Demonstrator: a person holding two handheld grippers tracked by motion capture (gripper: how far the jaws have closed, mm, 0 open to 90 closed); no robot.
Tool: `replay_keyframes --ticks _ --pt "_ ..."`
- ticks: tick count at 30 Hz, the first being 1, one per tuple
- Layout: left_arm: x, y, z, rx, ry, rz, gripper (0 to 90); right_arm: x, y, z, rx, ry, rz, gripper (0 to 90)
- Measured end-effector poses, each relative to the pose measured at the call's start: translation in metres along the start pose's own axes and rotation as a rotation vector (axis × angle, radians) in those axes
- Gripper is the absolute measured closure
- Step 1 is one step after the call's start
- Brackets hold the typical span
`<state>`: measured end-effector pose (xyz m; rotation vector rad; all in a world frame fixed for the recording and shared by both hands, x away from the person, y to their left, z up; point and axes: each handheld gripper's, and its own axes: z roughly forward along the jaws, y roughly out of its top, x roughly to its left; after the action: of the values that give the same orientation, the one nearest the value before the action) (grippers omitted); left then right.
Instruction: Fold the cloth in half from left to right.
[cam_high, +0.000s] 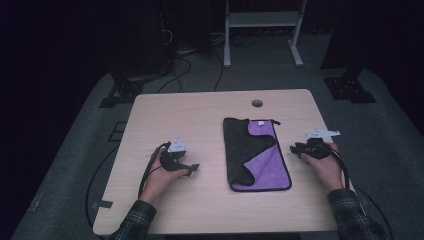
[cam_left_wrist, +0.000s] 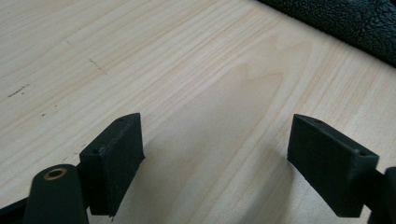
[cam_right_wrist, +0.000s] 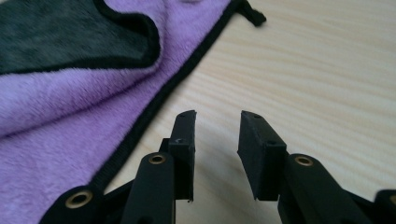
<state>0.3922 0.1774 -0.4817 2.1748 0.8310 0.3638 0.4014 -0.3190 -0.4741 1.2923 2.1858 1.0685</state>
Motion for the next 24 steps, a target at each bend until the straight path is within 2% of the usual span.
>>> replay_keyframes --ticks 3,5,8,13,24 --pt "0.001 -0.001 0.000 0.021 0.028 0.007 9.5 0.001 0.008 -0.002 -0.016 0.017 -0.001 66.1" --pt "0.001 -0.001 0.000 0.044 0.024 0.015 3.3 0.002 0.018 -0.002 -0.034 0.040 -0.005 66.1" --pt "0.000 -0.001 0.001 0.047 0.021 0.016 0.0 0.003 0.024 -0.001 -0.040 0.051 -0.015 66.2" --pt "-0.001 -0.002 0.000 0.049 0.021 0.013 0.0 0.006 0.039 0.001 -0.052 0.082 -0.033 68.1" --pt "0.000 -0.002 0.000 0.050 0.019 0.014 0.0 0.013 0.063 0.010 -0.073 0.107 -0.064 67.7"
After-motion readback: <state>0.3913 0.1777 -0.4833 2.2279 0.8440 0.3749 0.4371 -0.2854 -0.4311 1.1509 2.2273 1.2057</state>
